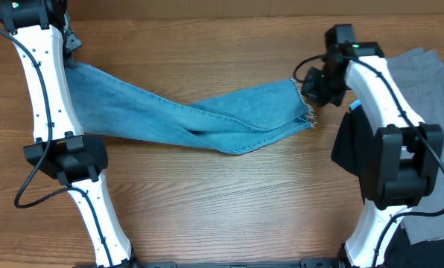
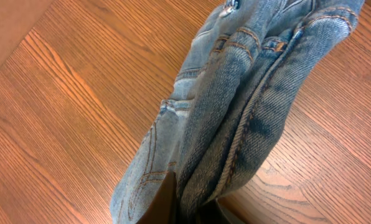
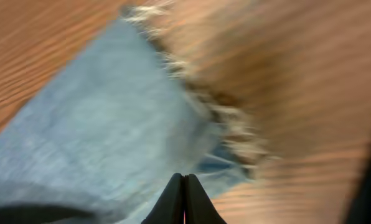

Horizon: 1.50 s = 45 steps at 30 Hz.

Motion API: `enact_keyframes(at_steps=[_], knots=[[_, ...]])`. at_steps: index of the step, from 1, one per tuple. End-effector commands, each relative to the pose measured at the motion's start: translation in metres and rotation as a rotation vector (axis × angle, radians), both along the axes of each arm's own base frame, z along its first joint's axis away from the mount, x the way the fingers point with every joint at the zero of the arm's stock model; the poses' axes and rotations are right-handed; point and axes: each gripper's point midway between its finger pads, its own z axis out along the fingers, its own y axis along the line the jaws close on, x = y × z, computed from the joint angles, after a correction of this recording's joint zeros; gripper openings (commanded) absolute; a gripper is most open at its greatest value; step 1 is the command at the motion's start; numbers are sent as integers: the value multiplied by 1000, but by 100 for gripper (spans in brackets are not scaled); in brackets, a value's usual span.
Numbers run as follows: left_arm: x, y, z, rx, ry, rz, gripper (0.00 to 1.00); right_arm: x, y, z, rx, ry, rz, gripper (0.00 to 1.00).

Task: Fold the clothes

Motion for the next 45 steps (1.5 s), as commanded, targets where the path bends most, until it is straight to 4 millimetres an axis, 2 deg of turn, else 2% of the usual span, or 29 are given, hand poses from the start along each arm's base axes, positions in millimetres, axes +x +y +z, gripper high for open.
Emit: enact_keyframes(at_steps=[1,4,17,23,25,28,34,37,41,45], knots=[[-1,3,7,8,-22,22,4,1,31,-11,21,2,74,4],[-2,3,6,7,-19,23,4,-2,37,-25,18,35,79,4],[1,-8,2,-56,-28,-3,4,-7,35,-80,4,137,71,4],[12,-25,2,-80,-37,-85,4,-7,19,-97,-51,163,50,4],[17,-34,2,-94,-51,-118,4,-8,15,-98,-45,170,32,4],[38,-64,5,-143,-89,-287,4,-6,8,-97,-36,171,-5,4],[60,-105,14,-119,-153,-381,4,-7,-16,-101,-29,187,-60,4],[71,-126,21,-72,-188,-416,4,-13,-21,-107,27,208,-87,4],[78,-139,29,-4,-213,-428,4,-23,-37,-121,43,227,-126,4],[75,-140,34,15,-211,-422,4,-33,-59,-129,49,255,-179,4]])
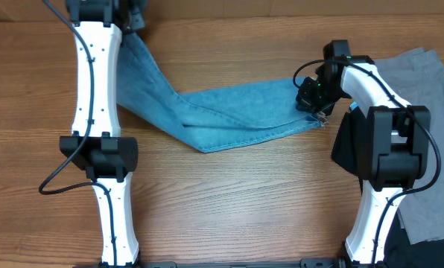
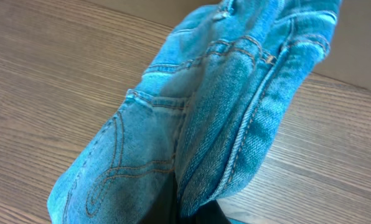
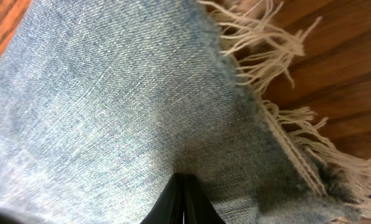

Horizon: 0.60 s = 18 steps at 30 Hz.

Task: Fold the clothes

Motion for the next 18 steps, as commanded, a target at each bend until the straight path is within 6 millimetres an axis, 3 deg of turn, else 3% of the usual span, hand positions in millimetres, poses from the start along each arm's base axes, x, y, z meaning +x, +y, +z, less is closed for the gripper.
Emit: enact_keyframes(at_steps=[1,5,9,12,18], knots=[[-5,16,19,53,-30,33,4,-37,-55,-51,-131,164,-82,4],[-24,36,39,52,-30,72,4,-39,-78,-51,-126,173,-138,4],[-55,82,49,12,-9,223,8,-40,-88,-51,-124,175,-155,4],[-83,122,34,-61,68,374,6,-40,-86,-51,-124,173,-144,4],[-114,170,2,-132,196,484,4,-39,-77,-51,-126,168,-123,4]])
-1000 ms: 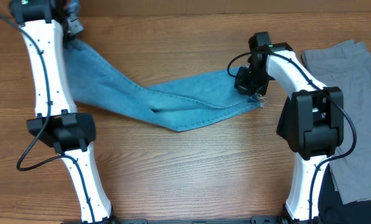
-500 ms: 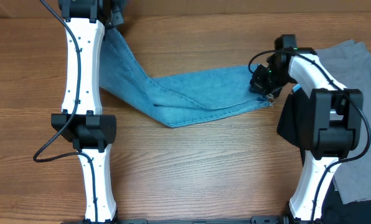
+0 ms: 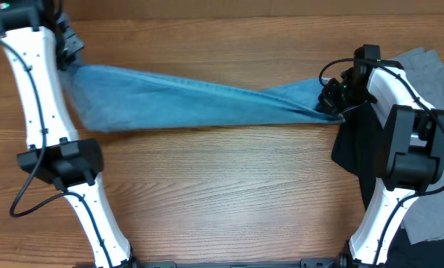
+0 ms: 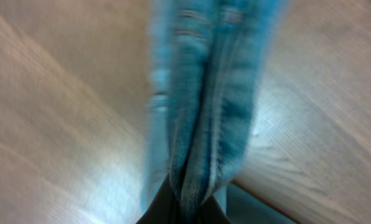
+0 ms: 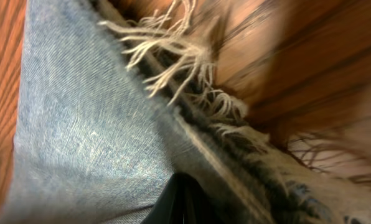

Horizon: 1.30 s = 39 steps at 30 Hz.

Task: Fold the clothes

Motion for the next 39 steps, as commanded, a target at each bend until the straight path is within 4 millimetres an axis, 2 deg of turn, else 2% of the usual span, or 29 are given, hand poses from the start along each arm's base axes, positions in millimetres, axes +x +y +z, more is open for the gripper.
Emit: enact_keyframes(at_steps=[1,4,7,9,17,21,24,26,30,31,33,36,39], knots=[[-20,45,10,26,-16,122,5,-35,-26,-51,-170,155,12,4],[-32,58,-11,-31,45,159,10,-35,-21,-51,-171,154,22,4],[-37,63,-25,-57,82,174,9,-35,-18,-51,-171,156,29,4],[-37,65,-30,-59,90,177,4,-35,-16,-51,-172,156,34,4],[-33,66,-31,-47,78,175,4,-35,-16,-51,-172,156,36,4],[-34,65,-23,-42,63,174,4,-34,-17,-50,-175,159,16,4],[-35,64,-8,-26,27,173,4,-31,-18,-41,-177,143,-11,4],[-37,64,8,-8,-10,174,4,-25,-19,-25,-181,106,-19,4],[-45,57,47,21,-103,165,4,-13,-21,22,-193,-6,-29,4],[-49,52,67,35,-148,158,4,-9,-21,45,-198,-58,-35,4],[-55,47,88,52,-202,151,4,-7,-22,72,-209,-120,-42,4],[-61,41,115,74,-278,143,4,-8,-25,102,-230,-180,-53,4],[-66,38,127,83,-310,140,4,-20,-22,114,-220,-164,-48,4]])
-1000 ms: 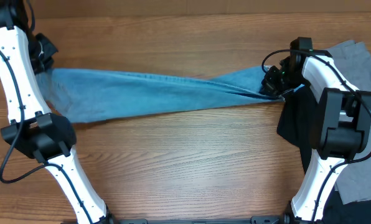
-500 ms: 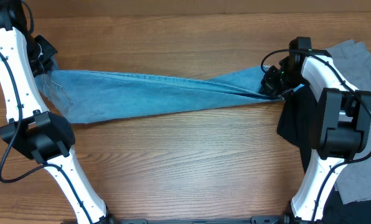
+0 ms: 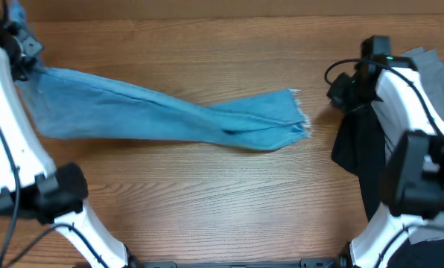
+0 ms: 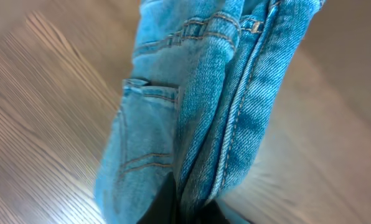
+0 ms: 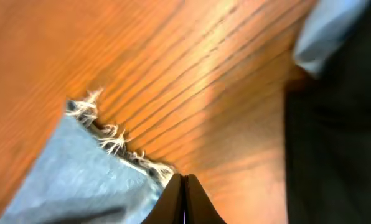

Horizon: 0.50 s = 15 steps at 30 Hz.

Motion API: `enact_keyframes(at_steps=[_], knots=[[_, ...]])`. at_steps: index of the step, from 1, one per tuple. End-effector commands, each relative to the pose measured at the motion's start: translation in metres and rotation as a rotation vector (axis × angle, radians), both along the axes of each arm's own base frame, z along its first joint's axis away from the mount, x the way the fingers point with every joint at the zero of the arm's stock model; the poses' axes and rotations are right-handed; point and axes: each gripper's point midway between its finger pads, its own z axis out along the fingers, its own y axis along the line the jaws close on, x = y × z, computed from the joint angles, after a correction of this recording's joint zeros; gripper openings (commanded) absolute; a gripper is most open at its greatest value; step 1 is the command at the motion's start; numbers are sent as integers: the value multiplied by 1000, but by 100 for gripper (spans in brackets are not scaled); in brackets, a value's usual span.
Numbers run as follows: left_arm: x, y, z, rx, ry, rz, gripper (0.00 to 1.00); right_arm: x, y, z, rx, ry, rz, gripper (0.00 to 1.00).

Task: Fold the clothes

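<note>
A pair of blue jeans (image 3: 155, 112) lies stretched across the wooden table, running from far left to right of centre. My left gripper (image 3: 27, 63) is shut on its waistband end, and in the left wrist view the denim seams (image 4: 204, 93) are bunched between its fingers (image 4: 167, 202). The frayed hem (image 3: 298, 119) lies free on the table. Just right of it, my right gripper (image 3: 340, 95) is shut with nothing in it. In the right wrist view the hem (image 5: 104, 134) sits left of that gripper's closed tips (image 5: 184, 186).
A grey garment (image 3: 423, 67) and a black one (image 3: 356, 149) are piled at the table's right edge, under and beside the right arm. The dark cloth (image 5: 335, 124) fills the right side of the right wrist view. Bare wood lies in front of the jeans.
The right gripper has let go of the frayed hem and now sits apart to its right. The jeans have gone from taut to slack, the hem lying further left. The left gripper is further left.
The left gripper held the waistband at the far left while the right was shut at the hem. Then the left stood at the back with the jeans bent. Then the jeans were stretched taut between both. Now only the left holds them.
</note>
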Motion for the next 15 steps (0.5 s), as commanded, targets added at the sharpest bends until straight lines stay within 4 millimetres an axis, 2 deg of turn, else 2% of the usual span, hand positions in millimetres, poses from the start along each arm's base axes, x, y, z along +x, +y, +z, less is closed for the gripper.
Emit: enact_keyframes(at_steps=[1,3,5,8,10,12,13,15], knots=[[-15,1,40,65,-93,21,4,-11,-2,31,-23,-25,-11,10],[-16,0,35,57,-73,20,4,-26,4,25,4,39,8,34],[-17,-1,28,45,-47,19,4,-39,12,21,33,95,40,43],[-15,-1,21,37,-22,15,4,-49,39,16,123,119,162,51],[-13,-2,16,32,-11,12,4,-55,55,10,159,132,201,70],[-12,-2,14,29,-7,10,4,-60,71,2,181,139,236,84],[-12,-3,14,28,-5,10,4,-62,83,-3,198,137,262,88],[-12,-3,14,28,-5,9,4,-63,103,-9,227,122,304,91]])
